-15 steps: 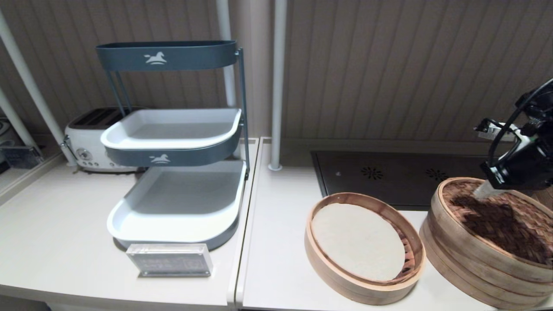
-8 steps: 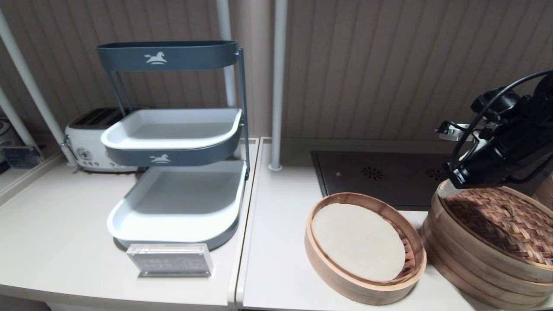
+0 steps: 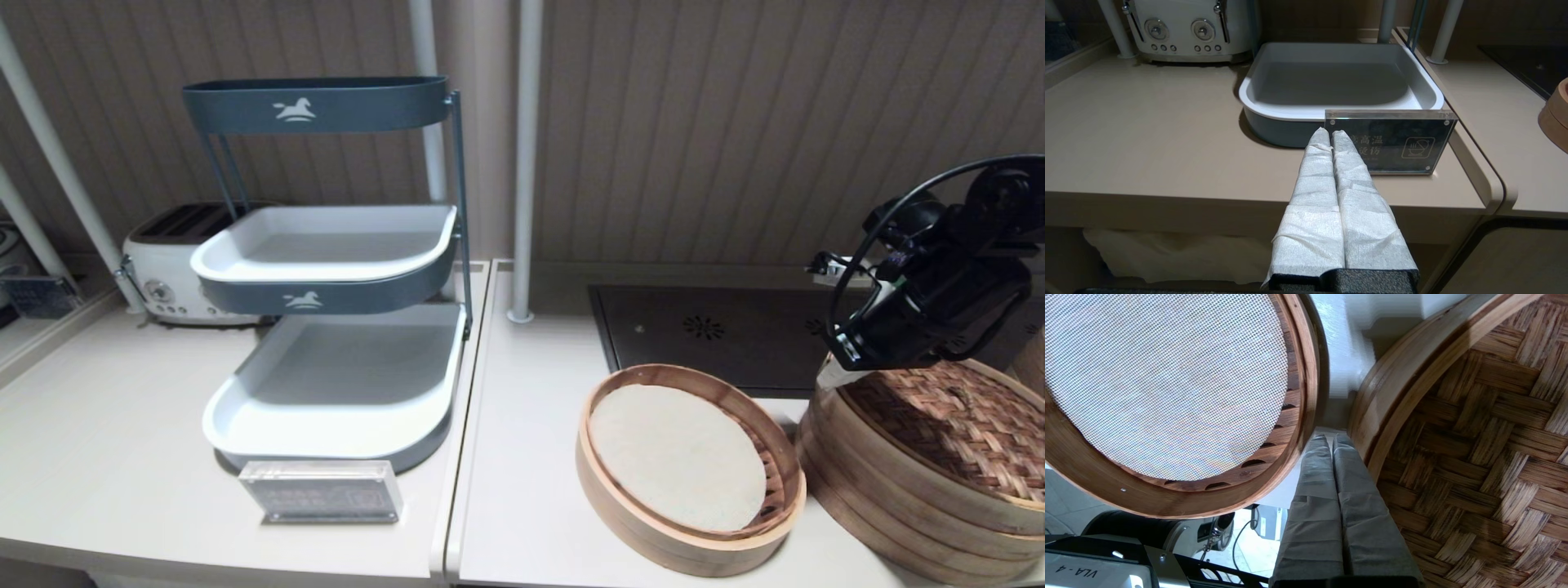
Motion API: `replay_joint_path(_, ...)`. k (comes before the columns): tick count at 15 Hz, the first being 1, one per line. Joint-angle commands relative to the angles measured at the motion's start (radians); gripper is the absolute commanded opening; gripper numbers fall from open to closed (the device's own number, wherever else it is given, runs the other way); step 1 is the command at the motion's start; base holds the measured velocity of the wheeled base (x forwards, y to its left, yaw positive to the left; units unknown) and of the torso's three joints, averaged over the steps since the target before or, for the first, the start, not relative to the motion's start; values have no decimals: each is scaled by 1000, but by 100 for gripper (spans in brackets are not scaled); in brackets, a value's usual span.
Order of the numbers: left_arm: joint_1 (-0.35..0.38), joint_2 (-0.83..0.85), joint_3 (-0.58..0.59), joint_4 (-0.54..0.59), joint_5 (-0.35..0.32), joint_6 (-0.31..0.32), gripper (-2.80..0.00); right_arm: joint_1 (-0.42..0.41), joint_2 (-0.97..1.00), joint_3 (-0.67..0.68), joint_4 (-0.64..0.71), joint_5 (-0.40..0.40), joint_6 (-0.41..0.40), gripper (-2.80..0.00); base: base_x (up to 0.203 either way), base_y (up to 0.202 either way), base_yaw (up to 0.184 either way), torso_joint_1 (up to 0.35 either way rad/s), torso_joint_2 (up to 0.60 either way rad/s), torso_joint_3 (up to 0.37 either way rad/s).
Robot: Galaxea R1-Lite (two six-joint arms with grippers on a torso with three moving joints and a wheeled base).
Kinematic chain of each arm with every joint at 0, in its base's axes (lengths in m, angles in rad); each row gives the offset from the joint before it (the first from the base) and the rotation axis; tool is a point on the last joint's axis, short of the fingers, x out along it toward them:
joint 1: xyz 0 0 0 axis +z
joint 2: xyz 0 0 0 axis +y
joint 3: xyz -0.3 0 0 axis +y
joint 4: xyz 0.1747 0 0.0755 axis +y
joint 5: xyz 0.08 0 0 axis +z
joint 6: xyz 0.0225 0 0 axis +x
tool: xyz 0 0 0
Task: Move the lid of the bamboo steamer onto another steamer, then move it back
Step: Pick up the steamer
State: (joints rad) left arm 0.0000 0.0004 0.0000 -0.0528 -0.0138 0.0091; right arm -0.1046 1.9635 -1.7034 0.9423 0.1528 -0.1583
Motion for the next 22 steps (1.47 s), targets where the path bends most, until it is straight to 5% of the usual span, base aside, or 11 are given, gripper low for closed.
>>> replay_joint_path(1,0,-2,28,-1,0,0,-280,-4,17,-1,6,1,-1,-280,0,0,0,0,0,0)
replay_joint_path(22,0,-2,28,-1,0,0,-280,-70,48,-10,-10,5,-3,-280,0,0,0,0,0,0)
